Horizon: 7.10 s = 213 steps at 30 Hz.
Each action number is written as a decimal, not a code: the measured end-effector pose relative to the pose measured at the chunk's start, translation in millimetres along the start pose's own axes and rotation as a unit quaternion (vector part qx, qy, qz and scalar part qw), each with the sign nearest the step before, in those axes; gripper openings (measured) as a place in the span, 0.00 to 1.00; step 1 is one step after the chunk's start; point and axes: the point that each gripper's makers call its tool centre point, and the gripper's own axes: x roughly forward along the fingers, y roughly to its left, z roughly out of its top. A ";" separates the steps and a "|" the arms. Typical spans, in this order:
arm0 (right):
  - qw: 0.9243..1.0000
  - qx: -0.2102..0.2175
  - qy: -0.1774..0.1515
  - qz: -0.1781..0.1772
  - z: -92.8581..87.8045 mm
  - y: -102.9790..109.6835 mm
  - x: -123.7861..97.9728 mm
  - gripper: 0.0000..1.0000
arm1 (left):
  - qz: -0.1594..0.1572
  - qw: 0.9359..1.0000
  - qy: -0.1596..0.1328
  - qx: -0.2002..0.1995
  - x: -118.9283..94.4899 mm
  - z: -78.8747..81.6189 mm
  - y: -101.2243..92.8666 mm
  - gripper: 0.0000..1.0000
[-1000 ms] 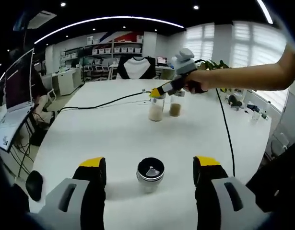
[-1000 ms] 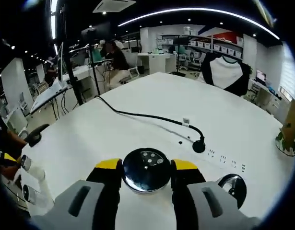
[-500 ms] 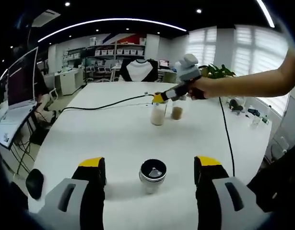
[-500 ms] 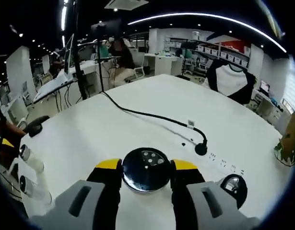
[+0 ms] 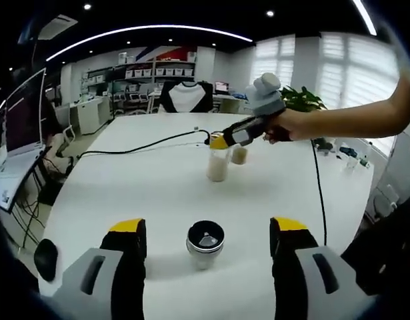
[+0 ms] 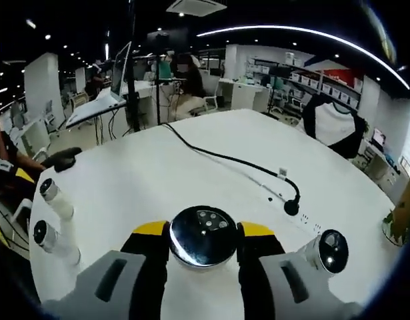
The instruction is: Rotate the seasoning bottle until the label or dispensing opening points toward the visible target arrow and the bottle remains upright within the marked orientation range
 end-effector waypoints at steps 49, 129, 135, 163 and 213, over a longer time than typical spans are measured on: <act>0.996 -0.034 -0.004 0.082 -72.9 136.5 -116.8 0.37 | -0.116 0.992 -0.014 0.045 -9.2 -13.1 -90.9 0.68; 0.982 -0.015 0.118 0.144 -97.7 184.2 -132.0 0.40 | -0.151 0.981 -0.005 0.117 66.9 -68.5 -129.3 0.41; 0.989 0.021 0.110 0.095 -95.8 183.9 -131.4 0.40 | -0.147 0.983 -0.005 0.113 65.9 -69.7 -128.1 0.41; 0.935 -0.176 0.137 0.276 -102.5 200.8 -139.4 0.39 | -0.283 0.931 0.021 0.230 56.4 -75.9 -133.5 0.41; 0.923 -0.246 0.112 0.274 -81.8 183.3 -120.8 0.37 | -0.057 0.992 0.018 0.111 75.4 -66.7 -99.5 0.41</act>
